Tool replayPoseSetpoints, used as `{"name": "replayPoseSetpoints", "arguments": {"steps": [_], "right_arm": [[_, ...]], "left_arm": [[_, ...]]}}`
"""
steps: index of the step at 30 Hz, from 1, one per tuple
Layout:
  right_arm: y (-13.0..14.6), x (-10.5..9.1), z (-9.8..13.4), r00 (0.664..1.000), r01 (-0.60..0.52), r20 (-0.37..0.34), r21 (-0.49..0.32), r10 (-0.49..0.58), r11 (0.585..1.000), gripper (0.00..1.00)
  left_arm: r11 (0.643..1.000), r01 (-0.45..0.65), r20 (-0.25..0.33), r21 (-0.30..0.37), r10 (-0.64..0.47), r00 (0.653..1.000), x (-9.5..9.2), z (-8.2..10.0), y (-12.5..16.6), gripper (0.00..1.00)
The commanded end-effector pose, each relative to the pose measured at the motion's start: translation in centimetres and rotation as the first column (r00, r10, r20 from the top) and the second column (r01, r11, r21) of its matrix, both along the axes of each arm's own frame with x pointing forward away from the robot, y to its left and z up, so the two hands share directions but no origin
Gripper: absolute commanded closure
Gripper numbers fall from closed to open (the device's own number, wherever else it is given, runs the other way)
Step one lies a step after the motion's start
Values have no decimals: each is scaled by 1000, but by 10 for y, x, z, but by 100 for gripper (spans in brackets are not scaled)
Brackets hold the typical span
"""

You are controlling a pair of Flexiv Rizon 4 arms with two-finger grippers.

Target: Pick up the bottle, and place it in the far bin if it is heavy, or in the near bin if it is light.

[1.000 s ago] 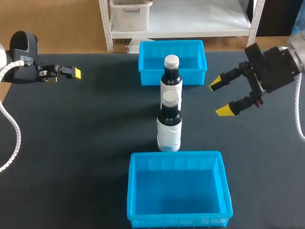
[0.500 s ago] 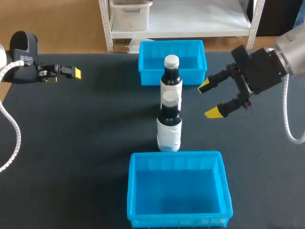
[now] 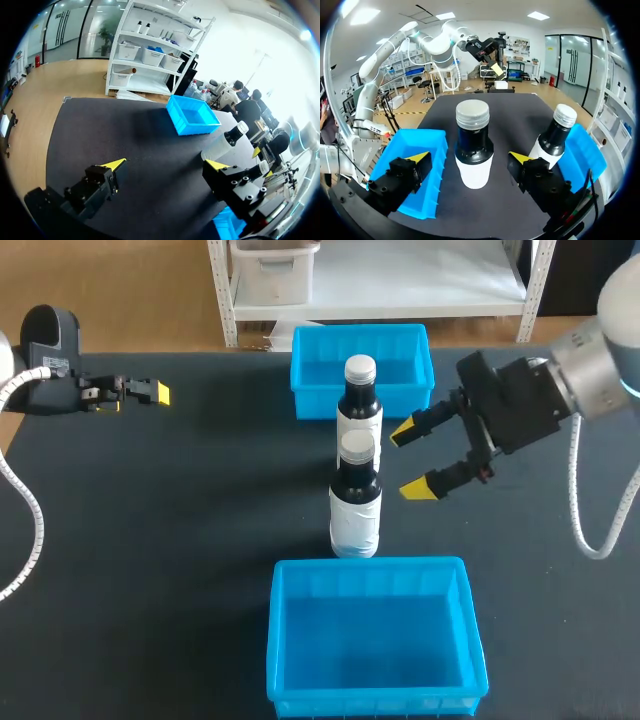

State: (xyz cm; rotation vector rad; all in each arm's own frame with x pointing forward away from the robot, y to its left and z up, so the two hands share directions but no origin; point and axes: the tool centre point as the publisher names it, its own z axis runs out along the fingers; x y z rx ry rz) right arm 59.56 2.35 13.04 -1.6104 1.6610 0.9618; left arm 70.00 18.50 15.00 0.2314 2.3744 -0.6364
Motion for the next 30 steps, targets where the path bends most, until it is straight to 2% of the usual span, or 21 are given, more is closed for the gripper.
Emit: {"name": "replayPoseSetpoints", "arguments": {"steps": [1,16,30], "right_arm": [[11,4,-4,1000,7,-5,11,-7,1000,0],[46,5,-9,999,24,-23,29,-24,999,0],[58,7,-11,999,25,-28,42,-24,999,0]], "left_arm": [[1000,0,0,0,0,1000,0,0,0,0],[1000,0,0,0,0,1000,0,0,0,0],[1000,0,0,0,0,1000,0,0,0,0]]}}
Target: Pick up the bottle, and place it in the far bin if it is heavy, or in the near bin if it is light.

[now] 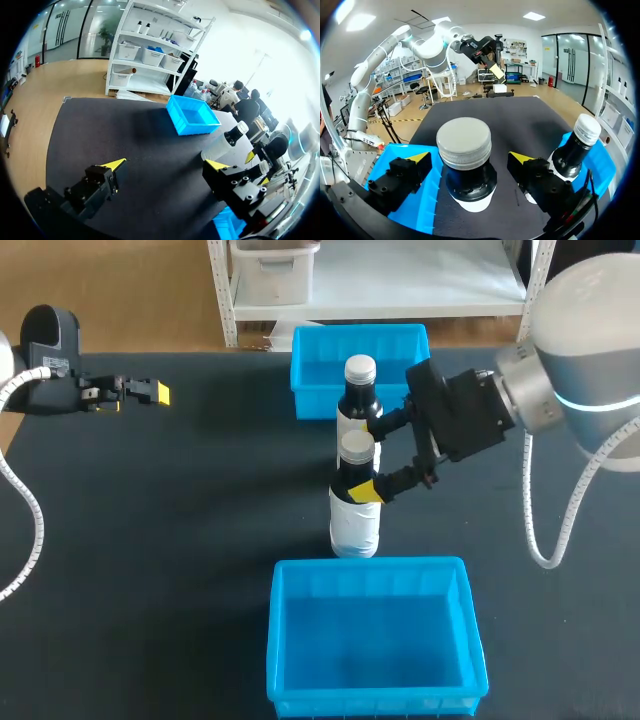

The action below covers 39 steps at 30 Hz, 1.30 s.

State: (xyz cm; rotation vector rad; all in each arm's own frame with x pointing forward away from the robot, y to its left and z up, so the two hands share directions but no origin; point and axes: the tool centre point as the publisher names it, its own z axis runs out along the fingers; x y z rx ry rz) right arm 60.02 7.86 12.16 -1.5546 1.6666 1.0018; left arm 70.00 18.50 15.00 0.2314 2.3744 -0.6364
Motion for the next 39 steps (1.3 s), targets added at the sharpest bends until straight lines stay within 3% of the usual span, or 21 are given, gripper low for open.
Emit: {"name": "replayPoseSetpoints", "arguments": {"steps": [1,3,10,12,14,19,22,30,39], "right_arm": [[3,2,-2,1000,0,0,4,0,1000,0],[4,2,-2,1000,0,-1,6,0,1000,0],[6,3,-4,1000,-2,-6,8,2,1000,21],[6,3,-4,1000,0,-7,8,0,1000,29],[5,3,-4,1000,2,-6,10,-2,1000,48],[2,3,-2,1000,6,-3,13,-6,1000,58],[1,2,1,1000,9,0,17,-9,1000,72],[-13,1,12,999,34,18,28,-35,999,75],[-56,16,24,992,117,46,5,-117,993,76]], "left_arm": [[1000,0,0,0,0,1000,0,0,0,0],[1000,0,0,0,0,1000,0,0,0,0],[1000,0,0,0,0,1000,0,0,0,0],[1000,0,0,0,0,1000,0,0,0,0],[1000,0,0,0,0,1000,0,0,0,0],[1000,0,0,0,0,1000,0,0,0,0],[1000,0,0,0,0,1000,0,0,0,0],[1000,0,0,0,0,1000,0,0,0,0],[1000,0,0,0,0,1000,0,0,0,0]]}}
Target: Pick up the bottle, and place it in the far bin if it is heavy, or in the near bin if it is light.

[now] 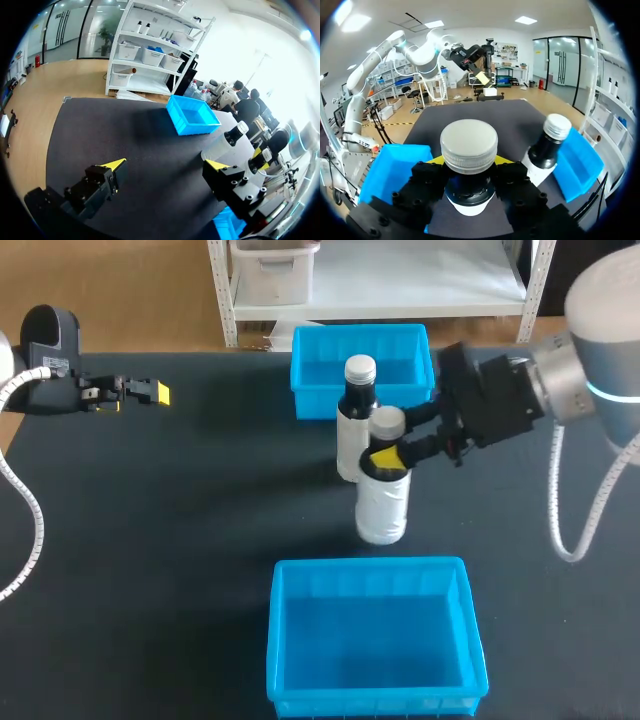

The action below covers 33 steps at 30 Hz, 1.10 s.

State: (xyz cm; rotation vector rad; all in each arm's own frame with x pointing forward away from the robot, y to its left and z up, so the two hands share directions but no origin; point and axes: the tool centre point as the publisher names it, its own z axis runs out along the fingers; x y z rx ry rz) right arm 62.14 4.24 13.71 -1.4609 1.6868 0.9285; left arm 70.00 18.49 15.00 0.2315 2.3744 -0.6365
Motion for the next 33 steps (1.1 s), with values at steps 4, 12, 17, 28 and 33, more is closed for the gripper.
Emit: {"name": "replayPoseSetpoints", "arguments": {"steps": [4,12,17,28,33], "right_arm": [[-43,3,12,998,58,14,-26,-58,998,76],[-77,11,27,994,109,33,-43,-107,993,78],[-91,7,39,992,119,47,-58,-116,991,76],[-95,-26,79,995,87,52,-40,-85,995,78],[-78,-49,92,998,42,44,-17,-41,999,100]], "left_arm": [[1000,0,0,0,0,1000,0,0,0,0],[1000,0,0,0,0,1000,0,0,0,0],[1000,0,0,0,0,1000,0,0,0,0],[1000,0,0,0,0,1000,0,0,0,0],[1000,0,0,0,0,1000,0,0,0,0]]}}
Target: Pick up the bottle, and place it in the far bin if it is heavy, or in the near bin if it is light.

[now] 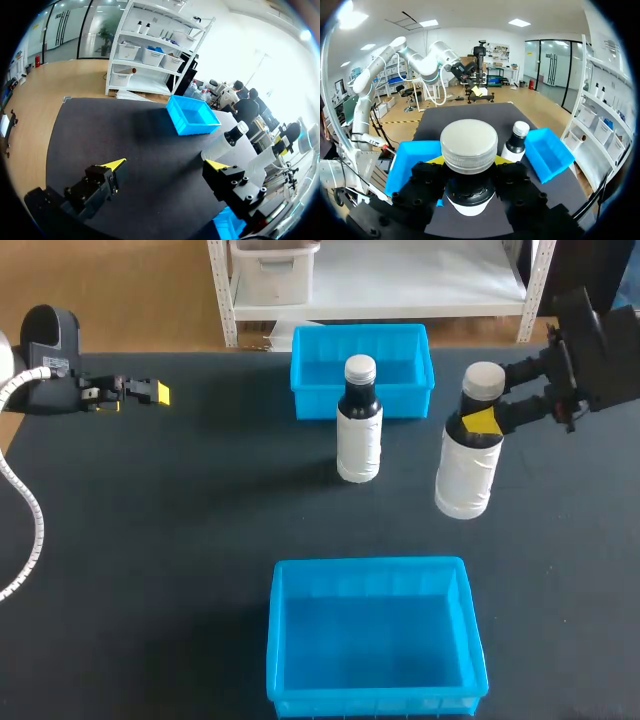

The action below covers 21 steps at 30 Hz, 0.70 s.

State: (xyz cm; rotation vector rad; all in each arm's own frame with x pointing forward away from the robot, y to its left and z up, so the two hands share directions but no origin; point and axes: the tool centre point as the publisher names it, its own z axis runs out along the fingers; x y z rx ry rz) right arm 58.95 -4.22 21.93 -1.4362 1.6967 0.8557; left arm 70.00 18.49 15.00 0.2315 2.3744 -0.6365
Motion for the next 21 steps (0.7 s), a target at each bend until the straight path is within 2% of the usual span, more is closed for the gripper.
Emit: {"name": "replayPoseSetpoints", "arguments": {"steps": [1,9,13,21], "right_arm": [[11,-22,12,1000,-20,-3,6,20,1000,100],[60,-64,14,988,-153,-23,21,154,988,100],[82,-86,13,971,-236,-18,34,237,971,100],[112,-114,-1,928,-369,-36,50,370,928,100]], "left_arm": [[1000,0,0,0,0,1000,0,0,0,0],[1000,0,0,0,0,1000,0,0,0,0],[1000,0,0,0,0,1000,0,0,0,0],[1000,0,0,0,0,1000,0,0,0,0]]}}
